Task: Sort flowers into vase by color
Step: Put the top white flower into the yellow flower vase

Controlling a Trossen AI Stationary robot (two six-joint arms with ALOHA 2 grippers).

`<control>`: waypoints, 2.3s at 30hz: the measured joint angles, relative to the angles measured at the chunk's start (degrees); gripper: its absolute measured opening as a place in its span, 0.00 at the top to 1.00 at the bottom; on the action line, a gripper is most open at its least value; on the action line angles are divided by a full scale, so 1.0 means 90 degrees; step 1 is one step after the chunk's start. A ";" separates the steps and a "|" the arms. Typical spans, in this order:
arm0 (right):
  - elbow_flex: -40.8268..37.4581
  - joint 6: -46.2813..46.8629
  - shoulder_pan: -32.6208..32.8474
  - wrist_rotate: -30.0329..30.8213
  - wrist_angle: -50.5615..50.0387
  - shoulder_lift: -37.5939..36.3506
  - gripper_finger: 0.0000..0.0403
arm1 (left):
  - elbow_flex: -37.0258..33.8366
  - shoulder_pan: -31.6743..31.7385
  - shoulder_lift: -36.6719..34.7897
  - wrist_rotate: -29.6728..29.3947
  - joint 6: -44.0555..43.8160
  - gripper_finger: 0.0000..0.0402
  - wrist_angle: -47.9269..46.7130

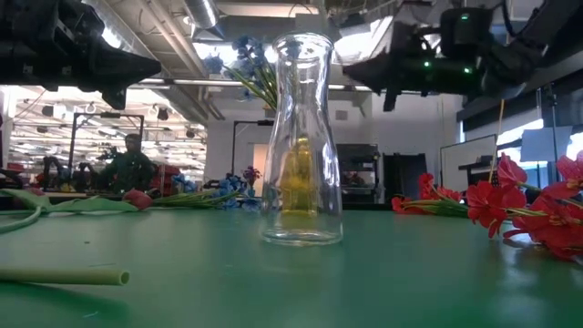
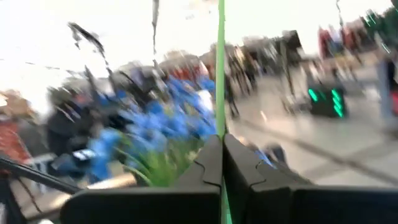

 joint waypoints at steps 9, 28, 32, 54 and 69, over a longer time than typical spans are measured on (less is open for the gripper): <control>0.0164 -0.0637 0.0868 0.0000 0.1860 0.0956 1.00 | 0.0000 0.0000 0.0000 0.0009 -0.0001 1.00 0.0001; 0.1642 -0.0707 0.1090 0.0108 0.2195 0.3222 1.00 | 0.0000 0.0000 0.0000 -0.0006 0.0000 1.00 0.0003; 0.1694 -0.0655 0.1091 0.0108 0.2468 0.3485 1.00 | 0.0000 0.0001 0.0000 -0.0006 -0.0001 1.00 0.0000; 0.1680 -0.0864 0.1085 0.0239 0.2389 0.3719 1.00 | 0.0000 0.0001 0.0000 -0.0008 -0.0001 1.00 0.0001; 0.1680 -0.0869 0.1085 -0.0111 0.1784 0.3707 0.95 | 0.0000 0.0001 0.0000 -0.0008 -0.0001 1.00 0.0001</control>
